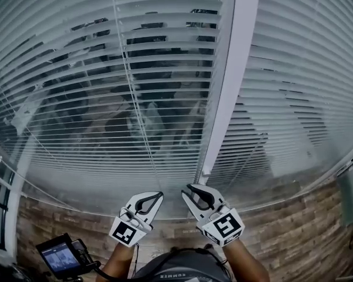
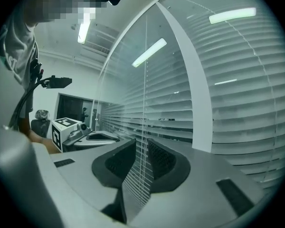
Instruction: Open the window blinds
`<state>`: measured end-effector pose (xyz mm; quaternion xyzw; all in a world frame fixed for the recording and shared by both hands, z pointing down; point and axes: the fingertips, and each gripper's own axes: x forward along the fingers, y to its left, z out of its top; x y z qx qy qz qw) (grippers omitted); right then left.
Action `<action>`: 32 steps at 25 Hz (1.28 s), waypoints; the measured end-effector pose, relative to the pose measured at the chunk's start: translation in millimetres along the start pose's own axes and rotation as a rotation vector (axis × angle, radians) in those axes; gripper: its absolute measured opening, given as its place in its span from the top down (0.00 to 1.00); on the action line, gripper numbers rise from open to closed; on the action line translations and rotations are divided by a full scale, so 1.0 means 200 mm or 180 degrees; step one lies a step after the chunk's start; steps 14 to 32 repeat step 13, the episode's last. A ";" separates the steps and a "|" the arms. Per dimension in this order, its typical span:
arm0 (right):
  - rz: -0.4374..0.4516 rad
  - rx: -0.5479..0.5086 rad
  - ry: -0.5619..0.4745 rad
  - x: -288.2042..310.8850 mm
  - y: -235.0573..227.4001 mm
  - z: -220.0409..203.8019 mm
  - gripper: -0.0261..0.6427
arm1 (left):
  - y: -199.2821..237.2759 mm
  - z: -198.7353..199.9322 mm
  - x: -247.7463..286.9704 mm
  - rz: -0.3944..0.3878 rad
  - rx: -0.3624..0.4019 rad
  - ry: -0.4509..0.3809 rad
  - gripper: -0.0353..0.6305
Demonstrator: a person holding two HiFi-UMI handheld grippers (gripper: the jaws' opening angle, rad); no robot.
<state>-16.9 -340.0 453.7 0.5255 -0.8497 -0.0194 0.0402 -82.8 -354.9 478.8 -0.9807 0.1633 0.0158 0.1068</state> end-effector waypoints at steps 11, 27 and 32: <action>0.0039 0.0010 0.0004 0.07 -0.05 0.01 0.84 | 0.08 0.01 0.02 0.0049 -0.0016 0.0008 0.94; 0.0041 0.0017 0.0008 0.13 -0.10 0.02 0.84 | 0.14 0.01 0.06 0.0049 -0.0012 0.0014 0.94; 0.0041 0.0017 0.0008 0.13 -0.10 0.02 0.84 | 0.14 0.01 0.06 0.0049 -0.0012 0.0014 0.94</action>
